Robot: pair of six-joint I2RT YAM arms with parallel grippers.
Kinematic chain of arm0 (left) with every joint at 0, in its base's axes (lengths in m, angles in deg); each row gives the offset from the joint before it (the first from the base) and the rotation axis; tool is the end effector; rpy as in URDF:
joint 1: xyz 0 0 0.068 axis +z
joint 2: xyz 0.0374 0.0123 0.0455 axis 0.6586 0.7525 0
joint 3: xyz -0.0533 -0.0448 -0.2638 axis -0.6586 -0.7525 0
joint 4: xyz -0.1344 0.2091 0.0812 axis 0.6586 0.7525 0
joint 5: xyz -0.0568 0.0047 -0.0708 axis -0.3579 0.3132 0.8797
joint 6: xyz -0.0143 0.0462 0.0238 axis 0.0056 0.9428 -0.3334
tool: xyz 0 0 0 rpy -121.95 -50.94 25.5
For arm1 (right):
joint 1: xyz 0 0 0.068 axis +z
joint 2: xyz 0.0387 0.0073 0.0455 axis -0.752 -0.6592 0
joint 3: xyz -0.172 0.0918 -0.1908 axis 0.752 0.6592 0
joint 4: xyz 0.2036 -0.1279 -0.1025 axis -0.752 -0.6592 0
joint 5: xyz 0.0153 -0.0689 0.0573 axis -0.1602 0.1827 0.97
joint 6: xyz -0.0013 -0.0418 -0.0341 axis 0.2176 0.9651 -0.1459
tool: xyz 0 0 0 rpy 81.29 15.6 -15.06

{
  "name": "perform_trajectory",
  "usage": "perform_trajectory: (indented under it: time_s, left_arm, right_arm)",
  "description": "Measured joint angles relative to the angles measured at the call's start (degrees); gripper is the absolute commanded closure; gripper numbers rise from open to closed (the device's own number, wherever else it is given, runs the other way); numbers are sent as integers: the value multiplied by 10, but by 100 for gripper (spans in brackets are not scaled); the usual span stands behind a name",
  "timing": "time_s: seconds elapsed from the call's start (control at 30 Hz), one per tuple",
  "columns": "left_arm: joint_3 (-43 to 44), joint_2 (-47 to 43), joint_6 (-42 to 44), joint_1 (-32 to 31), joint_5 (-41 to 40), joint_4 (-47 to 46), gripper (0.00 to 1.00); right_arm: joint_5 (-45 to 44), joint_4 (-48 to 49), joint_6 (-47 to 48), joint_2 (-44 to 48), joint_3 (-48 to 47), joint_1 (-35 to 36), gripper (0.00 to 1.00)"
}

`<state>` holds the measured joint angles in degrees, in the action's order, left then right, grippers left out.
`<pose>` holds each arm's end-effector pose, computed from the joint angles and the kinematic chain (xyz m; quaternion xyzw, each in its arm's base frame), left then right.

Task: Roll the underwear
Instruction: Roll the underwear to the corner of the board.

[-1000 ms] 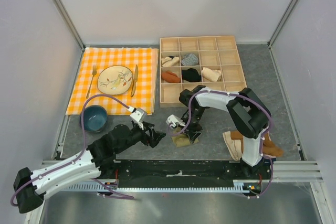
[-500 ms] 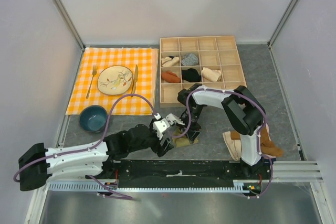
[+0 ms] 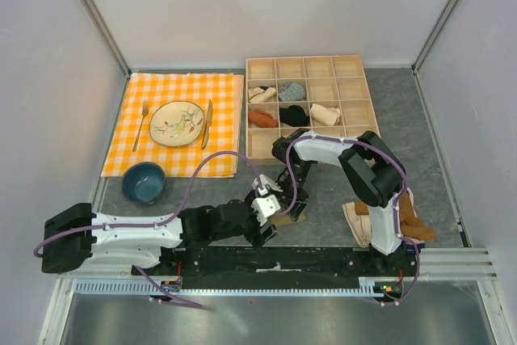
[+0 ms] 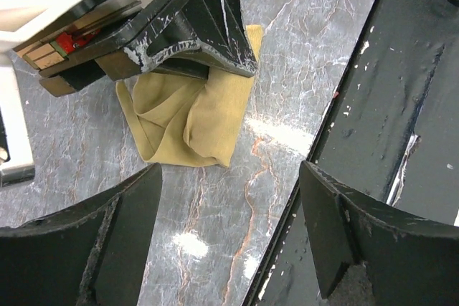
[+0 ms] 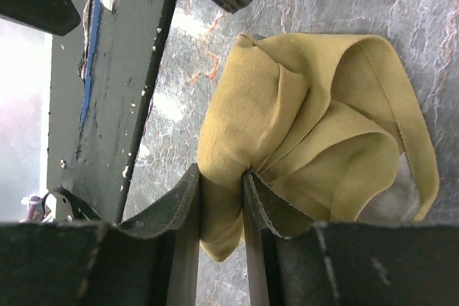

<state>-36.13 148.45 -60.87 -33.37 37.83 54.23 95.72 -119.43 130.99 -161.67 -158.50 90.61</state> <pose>0.0623 -0.2077 0.1885 0.4652 0.7311 -0.2736 0.4175 0.2266 0.2352 0.1419 0.7194 -0.5757 -0.3832 0.0647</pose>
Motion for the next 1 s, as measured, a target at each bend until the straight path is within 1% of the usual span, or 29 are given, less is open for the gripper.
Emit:
perform_trajectory:
  time_s: [0.37, 0.6, 0.77, 1.0]
  left_arm:
    - [9, 23, 0, -16, -31, -6, 17]
    - [18, 28, 0, -27, -58, 7, 17]
    - [24, 30, 9, -40, -57, 10, 17]
    - [34, 49, 19, -43, -56, 11, 17]
  right_arm:
    - [0, 0, -8, 0, 0, 0, 75]
    - [0, 1, -10, 0, 0, 0, 75]
    - [0, 5, -29, 0, 0, 0, 74]
    - [1, 9, -45, 0, 0, 0, 74]
